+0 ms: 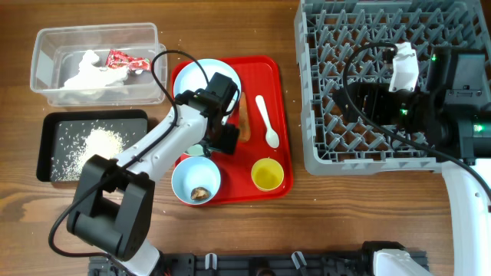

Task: Sort waste into correct bins and load items into the dishwasher rack
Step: 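Set the empty green bowl back on the red tray with the left gripper, then grasp the blue bowl with the mushroom using the left gripper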

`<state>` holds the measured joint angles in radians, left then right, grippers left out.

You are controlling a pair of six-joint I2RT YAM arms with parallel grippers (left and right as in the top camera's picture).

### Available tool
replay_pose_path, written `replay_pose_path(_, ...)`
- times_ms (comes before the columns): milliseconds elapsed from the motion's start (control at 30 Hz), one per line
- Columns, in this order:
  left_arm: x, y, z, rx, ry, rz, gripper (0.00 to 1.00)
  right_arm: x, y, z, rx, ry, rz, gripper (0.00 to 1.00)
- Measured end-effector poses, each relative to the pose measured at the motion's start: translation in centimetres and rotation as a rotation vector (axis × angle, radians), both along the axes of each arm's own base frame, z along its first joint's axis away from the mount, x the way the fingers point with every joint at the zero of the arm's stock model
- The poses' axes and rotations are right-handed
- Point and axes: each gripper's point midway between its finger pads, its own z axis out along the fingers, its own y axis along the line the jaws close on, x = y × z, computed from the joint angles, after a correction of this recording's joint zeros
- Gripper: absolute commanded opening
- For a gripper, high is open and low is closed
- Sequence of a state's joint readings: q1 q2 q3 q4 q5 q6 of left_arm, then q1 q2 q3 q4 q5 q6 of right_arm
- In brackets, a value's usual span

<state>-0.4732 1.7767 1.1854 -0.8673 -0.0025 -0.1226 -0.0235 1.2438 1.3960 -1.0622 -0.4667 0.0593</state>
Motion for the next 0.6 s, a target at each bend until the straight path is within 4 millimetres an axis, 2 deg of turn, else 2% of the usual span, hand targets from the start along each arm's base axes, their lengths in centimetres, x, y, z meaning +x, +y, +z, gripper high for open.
replay_pose_path(100, -0.7, 0.4, 1.4, 0.024, 0.046, 0.004, 0.87, 0.1, 0.0, -0.1, 0.000, 0.003, 0.000, 1.00)
replay_pose_path(133, -0.5, 0.2, 2.8, 0.025, 0.050, 0.013, 0.85, 0.1, 0.0, -0.1, 0.000, 0.005, 0.000, 1.00)
replay_pose_path(200, 0.4, -0.4, 6.9, 0.001, 0.014, 0.051, 0.82, 0.1, 0.0, -0.2, 0.001, 0.009, 0.000, 1.00)
replay_pose_path(233, 0.3, -0.4, 7.8, -0.006, 0.007, 0.072, 0.80, 0.1, 0.0, -0.3, 0.001, 0.010, 0.000, 1.00)
replay_pose_path(300, -2.3, 0.3, 8.8, 0.026, 0.077, 0.156, 0.80, 0.1, 0.0, -0.3, 0.001, 0.010, 0.000, 1.00)
replay_pose_path(367, -4.8, -0.4, 7.7, 0.063, 0.134, 0.225, 0.79, 0.2, 0.0, -0.3, 0.001, 0.010, 0.000, 1.00)
replay_pose_path(433, -7.3, -2.3, 5.5, 0.089, 0.153, 0.234, 0.77, 0.2, 0.0, -0.3, -0.001, 0.007, 0.002, 1.00)
replay_pose_path(500, -9.7, -3.1, 3.6, 0.139, 0.153, 0.253, 0.71, 0.2, 0.0, -0.3, -0.003, 0.006, 0.005, 1.00)
replay_pose_path(600, -10.7, -2.5, 1.0, 0.185, 0.115, 0.328, 0.61, 0.2, 0.0, -0.3, -0.006, 0.005, 0.008, 1.00)
